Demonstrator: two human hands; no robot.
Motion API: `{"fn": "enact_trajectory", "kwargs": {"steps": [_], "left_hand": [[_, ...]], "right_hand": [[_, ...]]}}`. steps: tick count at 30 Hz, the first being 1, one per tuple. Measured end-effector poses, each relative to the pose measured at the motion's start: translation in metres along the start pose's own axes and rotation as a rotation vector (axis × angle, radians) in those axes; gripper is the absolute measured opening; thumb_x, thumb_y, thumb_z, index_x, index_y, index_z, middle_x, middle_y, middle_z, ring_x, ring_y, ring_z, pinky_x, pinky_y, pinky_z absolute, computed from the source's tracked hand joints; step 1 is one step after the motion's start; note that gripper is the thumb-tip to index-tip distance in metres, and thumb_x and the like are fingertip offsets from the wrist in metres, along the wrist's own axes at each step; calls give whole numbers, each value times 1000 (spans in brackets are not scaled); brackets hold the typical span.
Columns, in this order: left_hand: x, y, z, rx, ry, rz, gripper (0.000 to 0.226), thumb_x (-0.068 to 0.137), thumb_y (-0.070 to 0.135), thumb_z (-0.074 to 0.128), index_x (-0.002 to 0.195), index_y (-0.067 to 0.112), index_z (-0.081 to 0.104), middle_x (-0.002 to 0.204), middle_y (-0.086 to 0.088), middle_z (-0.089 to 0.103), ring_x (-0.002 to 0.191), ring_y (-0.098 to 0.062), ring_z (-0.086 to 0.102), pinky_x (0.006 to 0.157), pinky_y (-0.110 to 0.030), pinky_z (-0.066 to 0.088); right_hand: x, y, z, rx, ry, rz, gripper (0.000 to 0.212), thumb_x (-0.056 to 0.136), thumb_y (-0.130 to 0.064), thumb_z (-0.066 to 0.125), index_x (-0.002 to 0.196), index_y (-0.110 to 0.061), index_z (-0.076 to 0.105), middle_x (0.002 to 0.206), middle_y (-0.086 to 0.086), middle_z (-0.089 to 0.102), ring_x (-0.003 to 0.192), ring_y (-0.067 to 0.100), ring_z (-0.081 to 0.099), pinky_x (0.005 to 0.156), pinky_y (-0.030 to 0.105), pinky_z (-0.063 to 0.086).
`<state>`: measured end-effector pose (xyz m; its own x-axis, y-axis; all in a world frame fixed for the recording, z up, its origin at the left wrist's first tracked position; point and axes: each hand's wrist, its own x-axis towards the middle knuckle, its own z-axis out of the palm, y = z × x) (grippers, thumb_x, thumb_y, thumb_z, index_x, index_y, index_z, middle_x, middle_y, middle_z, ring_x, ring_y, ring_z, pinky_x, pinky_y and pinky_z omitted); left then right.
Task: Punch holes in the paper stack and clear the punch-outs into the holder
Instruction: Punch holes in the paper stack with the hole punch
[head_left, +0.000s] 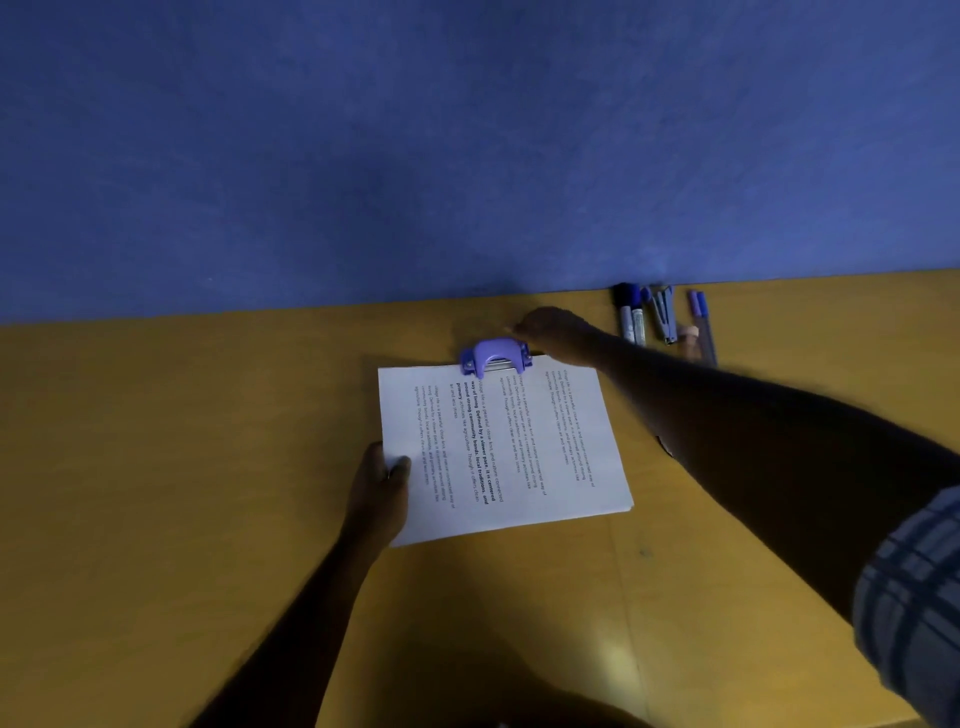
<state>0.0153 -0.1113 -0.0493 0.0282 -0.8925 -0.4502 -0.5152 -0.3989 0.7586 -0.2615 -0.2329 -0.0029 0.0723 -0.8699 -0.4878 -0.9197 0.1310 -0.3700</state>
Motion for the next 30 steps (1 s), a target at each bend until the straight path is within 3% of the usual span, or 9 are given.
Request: {"fn": "enact_trajectory", "kwargs": {"steps": [5,9,13,19,30], "left_hand": [[-1,-1,0,0,-6,7,27,97,17,48,121,5,48,110,-7,55,97,-21,53,80,-31,41],[-3,-1,1,20,0,5,28,97,18,48,123,6,47,108,-6,53,97,-21,53,80,-31,41],[-4,-1,1,-4,-2,2,26,97,18,48,121,8,48,110,-8,57,97,-22,56,80,-34,45],[0,-3,0,-6,8,0,26,96,16,50,120,7,50,115,-14,59,101,-28,58,89,-41,49],[-2,-14,-8,-1,3,-4,25,95,14,52,117,3,52,109,-16,60,98,-30,58,87,-41,49]], "right_hand": [[-11,17,15,107,97,64,32,99,-29,47,123,-13,61,127,9,61,120,26,55,102,38,42],[-13,23,17,117,87,14,26,98,-30,50,116,-19,65,121,3,65,112,22,59,94,39,50],[-20,22,14,110,116,-37,30,89,-47,60,110,-26,66,112,-3,65,106,15,55,95,44,45],[-18,9,20,-46,215,-137,44,82,-42,71,121,-27,61,125,-1,61,120,23,50,101,46,33],[-15,6,21,-100,230,-95,44,83,-45,69,122,-27,61,128,-1,61,121,24,51,99,46,31]]}}
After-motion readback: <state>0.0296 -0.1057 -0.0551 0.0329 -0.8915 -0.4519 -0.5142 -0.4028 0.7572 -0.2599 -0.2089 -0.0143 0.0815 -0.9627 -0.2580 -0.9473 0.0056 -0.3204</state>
